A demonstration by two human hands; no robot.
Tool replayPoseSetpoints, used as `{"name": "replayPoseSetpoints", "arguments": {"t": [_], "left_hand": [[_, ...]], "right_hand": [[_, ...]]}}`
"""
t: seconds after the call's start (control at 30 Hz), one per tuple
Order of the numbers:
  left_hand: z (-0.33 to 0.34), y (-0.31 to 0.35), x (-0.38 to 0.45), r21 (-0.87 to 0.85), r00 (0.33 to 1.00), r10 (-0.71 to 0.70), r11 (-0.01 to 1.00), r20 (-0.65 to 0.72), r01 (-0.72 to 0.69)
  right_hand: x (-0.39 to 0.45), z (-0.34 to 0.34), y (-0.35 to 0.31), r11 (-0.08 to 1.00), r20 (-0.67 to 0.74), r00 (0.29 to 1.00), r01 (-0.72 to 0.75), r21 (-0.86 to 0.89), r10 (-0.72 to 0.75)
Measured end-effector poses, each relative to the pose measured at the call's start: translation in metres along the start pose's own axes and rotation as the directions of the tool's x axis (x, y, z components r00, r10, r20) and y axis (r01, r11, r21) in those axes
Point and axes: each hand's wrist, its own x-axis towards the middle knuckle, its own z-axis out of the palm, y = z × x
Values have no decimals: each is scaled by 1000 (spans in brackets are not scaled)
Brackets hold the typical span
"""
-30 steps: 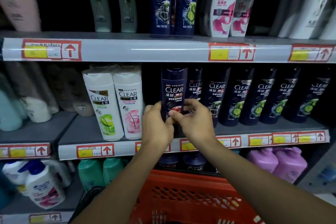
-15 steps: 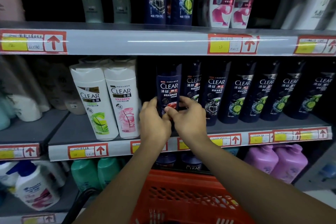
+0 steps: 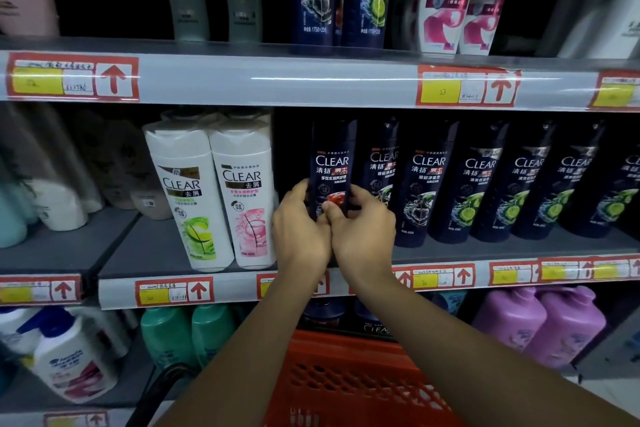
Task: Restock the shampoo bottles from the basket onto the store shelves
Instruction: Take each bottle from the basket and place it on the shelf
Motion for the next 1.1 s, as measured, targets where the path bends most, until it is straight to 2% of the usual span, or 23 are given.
{"name": "replayPoseSetpoints", "arguments": {"t": [0.23,0.53,0.7,0.9,1.1], "left_hand": [[3,-11,11,37,999,40,999,0,-40],[7,-10,10,-27,999,-38,999,-13,37],[-3,9,-7,-41,1000,10,999,3,-10],[-38,37,-46,-71,997,6,997,81,0],[-84,32,-103,63,972,59,995,229,-76]], "right_hand": [[1,5,-1,998,-17,1000,-23,-65,22],[-6,-11,0,999,0,999,41,-36,-41],[-14,-37,-1,995,38,996,86,-54,-84],[-30,-81,-4,984,107,985,148,-95,-138],[-60,-116,23,973,221,966,170,-154,-134]]}}
